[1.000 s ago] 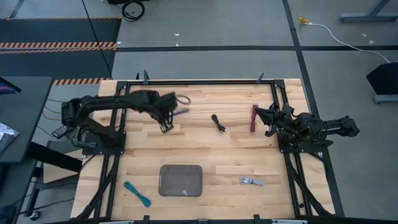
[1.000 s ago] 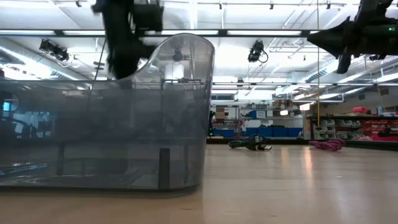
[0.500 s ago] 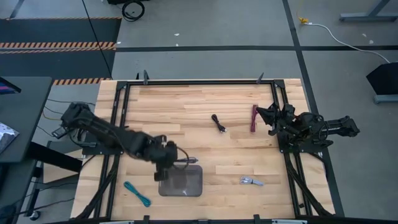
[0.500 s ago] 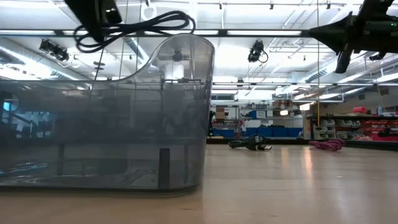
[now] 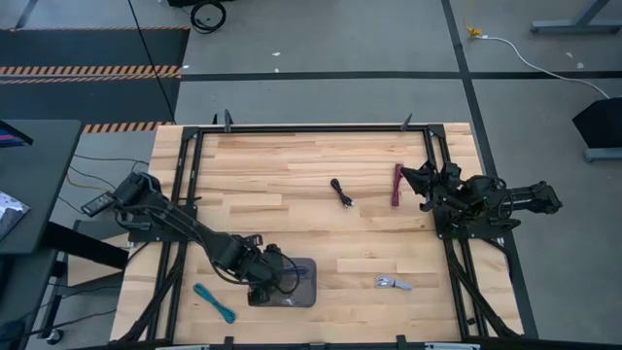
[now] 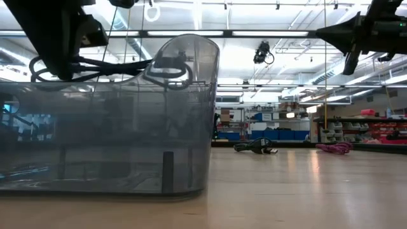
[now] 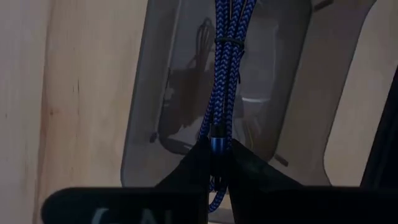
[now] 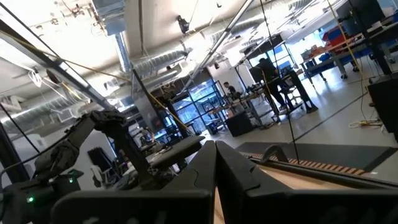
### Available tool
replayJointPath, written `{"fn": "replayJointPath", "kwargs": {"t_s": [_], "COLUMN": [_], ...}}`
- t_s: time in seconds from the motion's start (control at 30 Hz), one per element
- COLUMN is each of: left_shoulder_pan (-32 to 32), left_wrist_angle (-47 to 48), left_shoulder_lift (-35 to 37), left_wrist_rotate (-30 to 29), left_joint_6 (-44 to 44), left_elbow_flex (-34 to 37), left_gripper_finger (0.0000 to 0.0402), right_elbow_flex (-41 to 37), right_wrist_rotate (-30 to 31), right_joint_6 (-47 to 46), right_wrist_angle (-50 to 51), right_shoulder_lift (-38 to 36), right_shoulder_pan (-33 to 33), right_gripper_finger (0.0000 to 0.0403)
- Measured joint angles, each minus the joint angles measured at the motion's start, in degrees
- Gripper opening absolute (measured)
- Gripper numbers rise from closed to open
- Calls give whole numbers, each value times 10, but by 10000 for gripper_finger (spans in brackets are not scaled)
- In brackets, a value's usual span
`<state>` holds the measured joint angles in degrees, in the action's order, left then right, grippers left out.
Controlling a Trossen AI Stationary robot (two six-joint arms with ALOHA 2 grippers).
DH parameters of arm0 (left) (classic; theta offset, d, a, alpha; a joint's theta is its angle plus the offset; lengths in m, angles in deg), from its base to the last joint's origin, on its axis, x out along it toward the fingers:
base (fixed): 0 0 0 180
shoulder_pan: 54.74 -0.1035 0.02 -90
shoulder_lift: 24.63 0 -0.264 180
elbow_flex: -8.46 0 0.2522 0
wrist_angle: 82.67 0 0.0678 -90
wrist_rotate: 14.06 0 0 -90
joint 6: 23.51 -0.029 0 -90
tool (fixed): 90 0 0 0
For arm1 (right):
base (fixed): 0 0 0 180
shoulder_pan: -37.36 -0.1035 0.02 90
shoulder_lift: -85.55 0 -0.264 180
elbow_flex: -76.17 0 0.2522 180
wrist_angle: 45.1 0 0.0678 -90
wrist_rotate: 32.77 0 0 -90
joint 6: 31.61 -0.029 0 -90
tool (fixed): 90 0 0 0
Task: Pick and place USB-C Cables
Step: Put the dark blue charger cable into the black bin, then put the blue charger cable into the black bin
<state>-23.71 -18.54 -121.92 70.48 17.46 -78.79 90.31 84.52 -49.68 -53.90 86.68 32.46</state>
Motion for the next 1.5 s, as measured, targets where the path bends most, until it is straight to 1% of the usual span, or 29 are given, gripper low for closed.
{"fn": "replayJointPath", "kwargs": {"t_s": [0.07,0.2,0.43,0.63,0.97,1.03,1.13,1.2,1.37,1.5], "left_shoulder_pan": [-3,-4,-4,-5,-5,-3,5,15,36,55], "left_wrist_angle": [-1,-3,-35,-39,-39,-38,-38,-38,-26,33], "left_shoulder_lift": [0,0,0,0,0,0,0,0,10,14], "left_wrist_rotate": [-4,-9,-9,-9,-9,-4,31,39,41,38], "left_joint_6": [4,5,-1,-11,26,40,60,76,92,91], "left_elbow_flex": [0,0,0,0,0,0,0,0,-2,-25], "left_gripper_finger": [37,63,74,92,122,124,125,123,115,108], "right_elbow_flex": [0,0,0,0,0,0,0,0,0,0], "right_wrist_rotate": [-1,-13,-21,-21,-21,-21,-21,-21,-21,-21], "right_joint_6": [0,0,0,1,2,2,7,24,35,36], "right_wrist_angle": [0,4,5,5,5,5,6,11,22,31], "right_shoulder_lift": [0,0,0,0,0,0,0,0,0,0], "right_shoulder_pan": [0,0,0,0,0,0,0,0,0,0], "right_gripper_finger": [15,15,15,15,15,15,15,15,15,15]}}
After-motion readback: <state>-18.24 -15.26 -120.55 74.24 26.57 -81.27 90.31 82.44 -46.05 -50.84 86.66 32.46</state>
